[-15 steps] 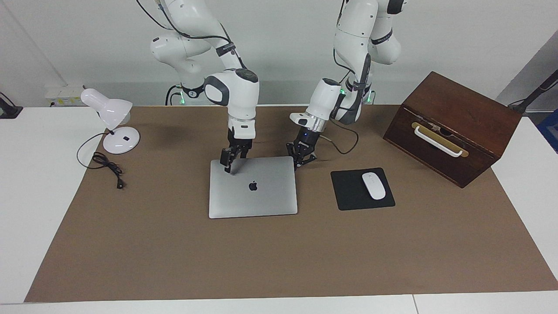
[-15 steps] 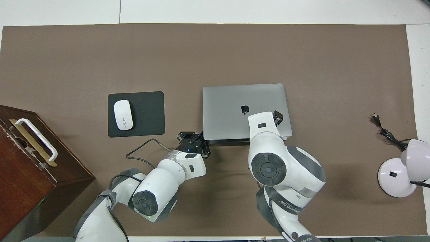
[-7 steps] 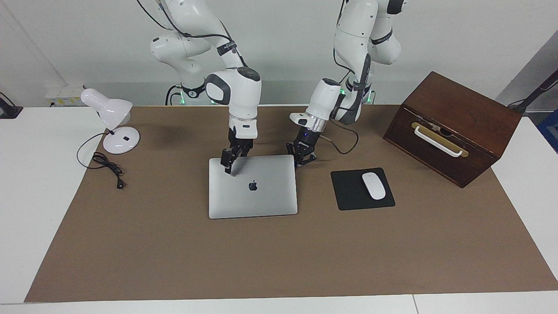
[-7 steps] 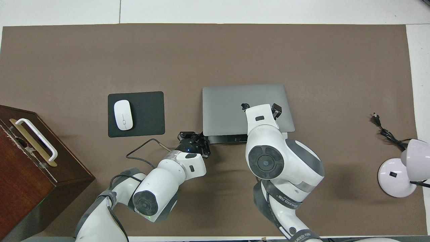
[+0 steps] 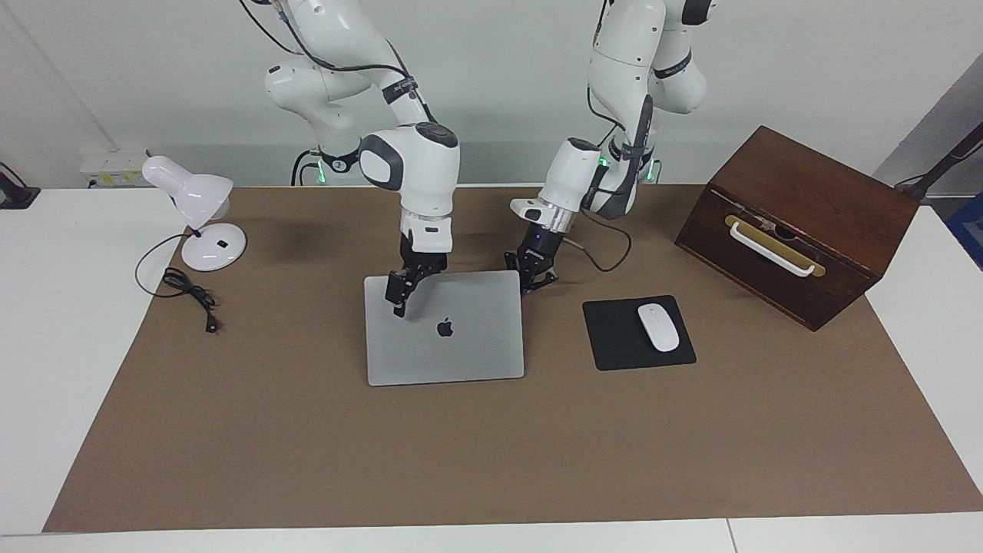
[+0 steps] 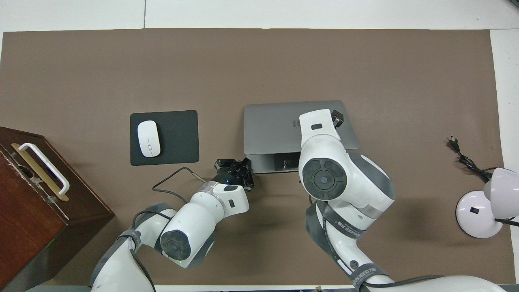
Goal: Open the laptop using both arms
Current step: 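Lift the laptop lid upward and away with the right gripper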
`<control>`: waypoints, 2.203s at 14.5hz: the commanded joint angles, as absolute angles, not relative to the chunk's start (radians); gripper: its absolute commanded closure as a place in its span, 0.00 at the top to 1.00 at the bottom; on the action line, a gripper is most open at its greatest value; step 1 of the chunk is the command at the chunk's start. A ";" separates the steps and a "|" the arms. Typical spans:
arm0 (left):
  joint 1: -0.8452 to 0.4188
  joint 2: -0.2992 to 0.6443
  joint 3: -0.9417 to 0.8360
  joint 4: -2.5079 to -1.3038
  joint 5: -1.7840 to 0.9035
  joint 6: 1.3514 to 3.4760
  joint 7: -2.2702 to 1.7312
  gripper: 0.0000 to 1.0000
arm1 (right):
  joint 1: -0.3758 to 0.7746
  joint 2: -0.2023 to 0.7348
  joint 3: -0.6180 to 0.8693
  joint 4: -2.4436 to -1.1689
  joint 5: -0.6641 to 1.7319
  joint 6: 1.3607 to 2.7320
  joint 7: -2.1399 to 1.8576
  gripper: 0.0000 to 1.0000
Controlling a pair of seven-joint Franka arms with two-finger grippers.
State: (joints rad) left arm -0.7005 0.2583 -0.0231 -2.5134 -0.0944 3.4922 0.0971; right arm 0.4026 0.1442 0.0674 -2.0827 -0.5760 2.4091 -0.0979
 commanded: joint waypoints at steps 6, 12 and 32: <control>-0.716 0.299 -0.026 -2.493 -0.084 3.507 0.100 0.00 | 0.342 0.245 0.069 -1.869 -0.473 2.310 -0.209 1.00; -0.722 0.299 -0.026 -2.493 -0.086 3.505 0.100 0.00 | 0.325 0.278 0.069 -1.688 -0.414 2.151 -0.242 1.00; -0.726 0.301 -0.026 -2.493 -0.087 3.507 0.101 0.00 | 0.209 0.500 0.071 -1.408 -0.268 2.223 -0.282 1.00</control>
